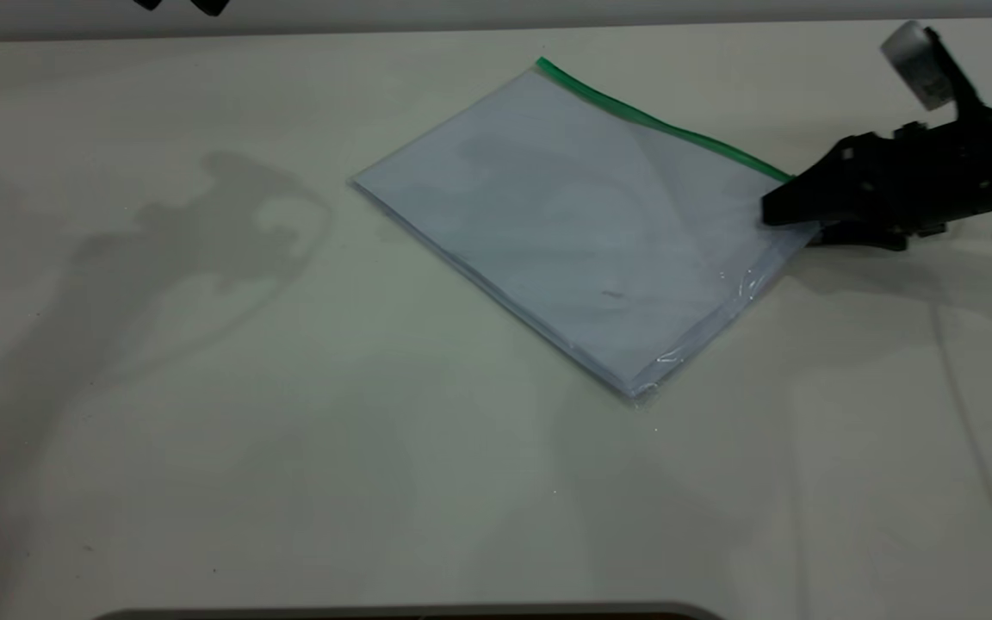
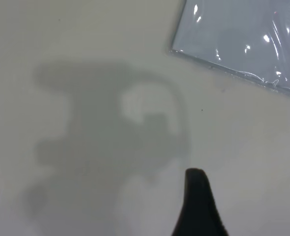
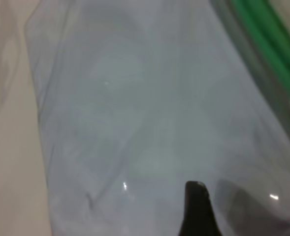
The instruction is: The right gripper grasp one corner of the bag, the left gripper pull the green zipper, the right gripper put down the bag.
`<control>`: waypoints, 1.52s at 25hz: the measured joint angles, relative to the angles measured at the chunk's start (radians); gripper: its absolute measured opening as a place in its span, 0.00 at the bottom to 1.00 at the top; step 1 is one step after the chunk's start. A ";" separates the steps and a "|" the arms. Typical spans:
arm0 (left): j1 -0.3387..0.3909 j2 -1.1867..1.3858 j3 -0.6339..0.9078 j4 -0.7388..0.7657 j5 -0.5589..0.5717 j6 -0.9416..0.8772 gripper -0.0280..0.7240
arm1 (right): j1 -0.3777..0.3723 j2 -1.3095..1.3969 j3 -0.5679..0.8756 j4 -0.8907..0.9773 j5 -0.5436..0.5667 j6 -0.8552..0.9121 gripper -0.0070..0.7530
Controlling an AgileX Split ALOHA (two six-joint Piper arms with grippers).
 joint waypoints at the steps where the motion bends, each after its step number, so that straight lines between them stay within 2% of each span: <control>1: 0.000 0.000 0.000 0.000 0.000 0.000 0.82 | 0.012 0.000 0.000 0.013 0.006 -0.019 0.70; 3: 0.000 0.000 0.000 0.000 -0.001 0.000 0.82 | 0.031 0.000 -0.001 0.041 0.019 -0.044 0.56; 6: 0.000 0.000 0.000 0.000 -0.005 0.002 0.82 | 0.045 0.000 -0.001 0.048 0.081 -0.058 0.19; 7: 0.000 0.000 0.000 0.000 -0.010 0.014 0.82 | 0.046 0.000 -0.005 0.043 0.106 -0.060 0.09; 8: 0.000 0.001 0.000 0.000 -0.014 0.040 0.82 | 0.047 0.001 -0.016 0.031 0.144 -0.062 0.06; 11: -0.004 0.014 0.000 -0.011 -0.041 0.158 0.82 | 0.058 0.003 -0.077 -0.036 0.241 -0.050 0.06; 14: -0.014 0.037 0.000 -0.068 -0.066 0.300 0.82 | 0.104 0.003 -0.162 -0.146 0.263 0.008 0.06; 20: -0.030 0.056 0.000 -0.261 -0.092 0.611 0.82 | 0.270 0.003 -0.342 -0.382 0.283 0.148 0.06; 25: -0.030 0.058 0.000 -0.402 -0.067 0.791 0.82 | 0.388 0.004 -0.491 -0.520 0.306 0.278 0.06; 30: -0.030 0.058 0.000 -0.462 0.004 0.878 0.82 | 0.443 0.006 -0.575 -0.407 0.318 0.286 0.06; 34: -0.030 0.058 0.000 -0.482 0.039 0.924 0.82 | 0.453 0.008 -0.580 -0.256 0.319 0.217 0.06; 38: -0.030 0.058 0.000 -0.520 0.052 0.961 0.82 | 0.466 0.008 -0.580 -0.205 0.317 0.160 0.06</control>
